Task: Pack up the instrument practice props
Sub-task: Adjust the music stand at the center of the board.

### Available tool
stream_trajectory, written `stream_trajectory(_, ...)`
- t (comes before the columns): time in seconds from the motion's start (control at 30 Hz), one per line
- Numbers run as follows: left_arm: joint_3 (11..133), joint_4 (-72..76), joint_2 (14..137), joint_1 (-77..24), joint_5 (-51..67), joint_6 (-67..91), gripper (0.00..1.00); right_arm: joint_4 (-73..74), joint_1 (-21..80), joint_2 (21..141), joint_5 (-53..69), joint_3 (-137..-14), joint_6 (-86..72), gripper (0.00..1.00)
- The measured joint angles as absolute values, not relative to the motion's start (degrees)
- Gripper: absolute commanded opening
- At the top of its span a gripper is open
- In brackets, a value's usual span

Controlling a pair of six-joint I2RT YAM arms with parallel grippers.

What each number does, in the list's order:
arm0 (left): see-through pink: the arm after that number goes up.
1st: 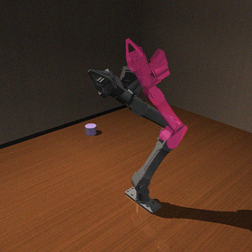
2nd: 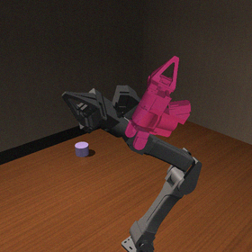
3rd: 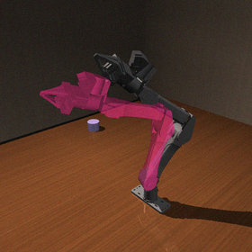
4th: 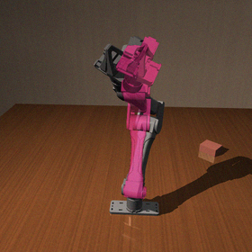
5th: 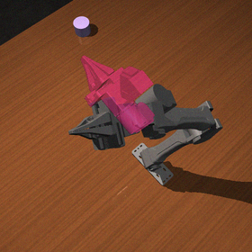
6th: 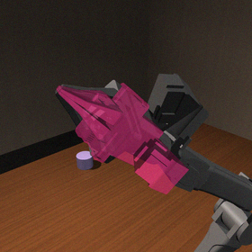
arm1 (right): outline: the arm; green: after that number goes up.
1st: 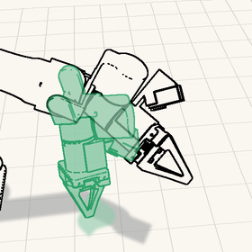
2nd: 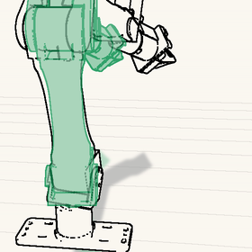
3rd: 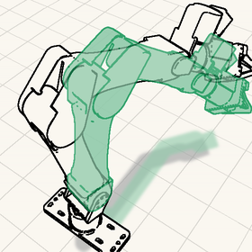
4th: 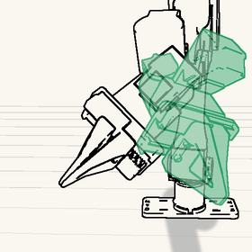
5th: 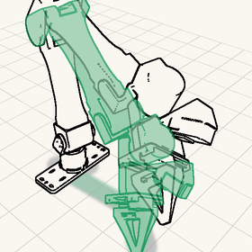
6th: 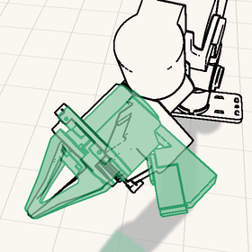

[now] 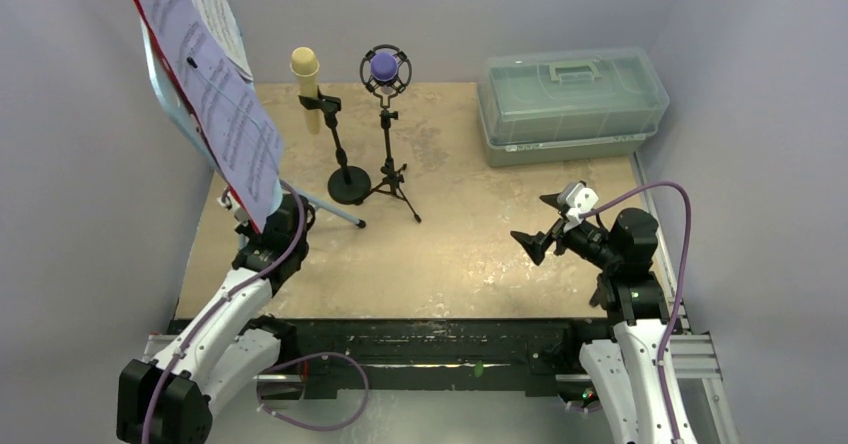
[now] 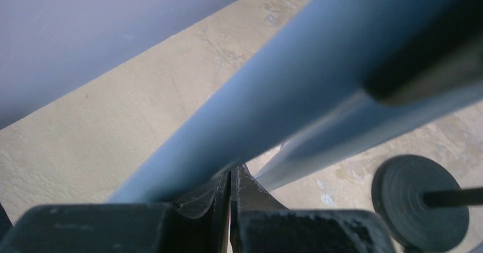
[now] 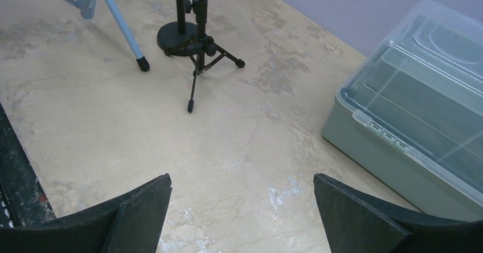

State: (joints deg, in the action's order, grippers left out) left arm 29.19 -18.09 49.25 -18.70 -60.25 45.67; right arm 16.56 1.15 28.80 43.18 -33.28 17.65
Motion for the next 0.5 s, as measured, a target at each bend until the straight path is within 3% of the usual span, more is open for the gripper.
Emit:
stream_trajectory(0.33,29.8,-14.2,50.1,-7.4,-55.6,42.4,0.0,16.5,1.1,28.3,43.3,-33.3,17.8,0.99)
stream_trajectory(0.5,30.7,-14.5,49.8,-6.3,-50.7,42.5,0.0,16.4,1.1,28.0,43.5,-33.3,18.0,0.99)
